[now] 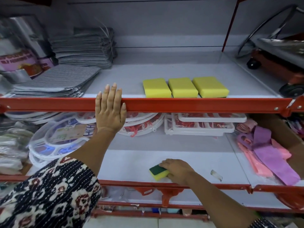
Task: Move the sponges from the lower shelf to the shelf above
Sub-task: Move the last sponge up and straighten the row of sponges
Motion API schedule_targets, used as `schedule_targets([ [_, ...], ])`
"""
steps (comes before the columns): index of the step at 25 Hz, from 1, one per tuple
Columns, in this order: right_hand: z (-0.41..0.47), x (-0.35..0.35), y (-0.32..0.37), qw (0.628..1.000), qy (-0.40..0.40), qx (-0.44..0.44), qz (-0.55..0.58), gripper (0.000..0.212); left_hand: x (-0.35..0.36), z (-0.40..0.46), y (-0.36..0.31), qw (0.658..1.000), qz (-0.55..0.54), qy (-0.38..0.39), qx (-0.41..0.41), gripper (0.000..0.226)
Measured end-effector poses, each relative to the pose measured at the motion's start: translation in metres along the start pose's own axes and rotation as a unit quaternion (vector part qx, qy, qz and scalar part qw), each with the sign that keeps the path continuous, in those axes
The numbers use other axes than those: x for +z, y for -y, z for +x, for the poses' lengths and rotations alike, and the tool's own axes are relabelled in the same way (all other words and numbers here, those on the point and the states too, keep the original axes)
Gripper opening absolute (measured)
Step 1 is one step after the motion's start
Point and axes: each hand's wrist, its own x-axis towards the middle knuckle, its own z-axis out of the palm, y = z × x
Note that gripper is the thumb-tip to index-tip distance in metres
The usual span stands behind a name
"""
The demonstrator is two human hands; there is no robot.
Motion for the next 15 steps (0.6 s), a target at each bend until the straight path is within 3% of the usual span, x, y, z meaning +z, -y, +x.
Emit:
schedule_targets([
  [3, -0.012, -0.002, -0.002, 0.993, -0.086, 0.045, 0.067, 0.037, -0.001, 0.0, 0.0, 1.0, -0.001, 0.003, -0.002, 0.049],
  [5, -0.022, -0.001, -0.004, 0.969, -0.139, 0.103, 0.177, 0.035, -0.002, 0.0, 0.0, 1.0, -0.004, 0.007, -0.005, 0.049],
  [8, -0.035, 0.005, -0.009, 0.875, -0.203, 0.197, 0.393, 0.033, -0.003, 0.0, -0.002, 1.0, -0.013, 0.012, -0.011, 0.049],
  [11, -0.053, 0.0, -0.01, 0.766, -0.229, 0.235, 0.553, 0.03, -0.005, 0.0, -0.003, 0.999, -0.022, 0.019, -0.013, 0.049],
  [13, -0.068, -0.019, -0.007, 0.718, -0.243, 0.218, 0.614, 0.027, -0.006, 0.001, -0.004, 0.999, -0.023, 0.021, -0.015, 0.049],
  [15, -0.086, -0.045, -0.005, 0.694, -0.273, 0.179, 0.642, 0.025, -0.007, -0.001, -0.003, 0.999, -0.027, 0.026, -0.018, 0.049],
])
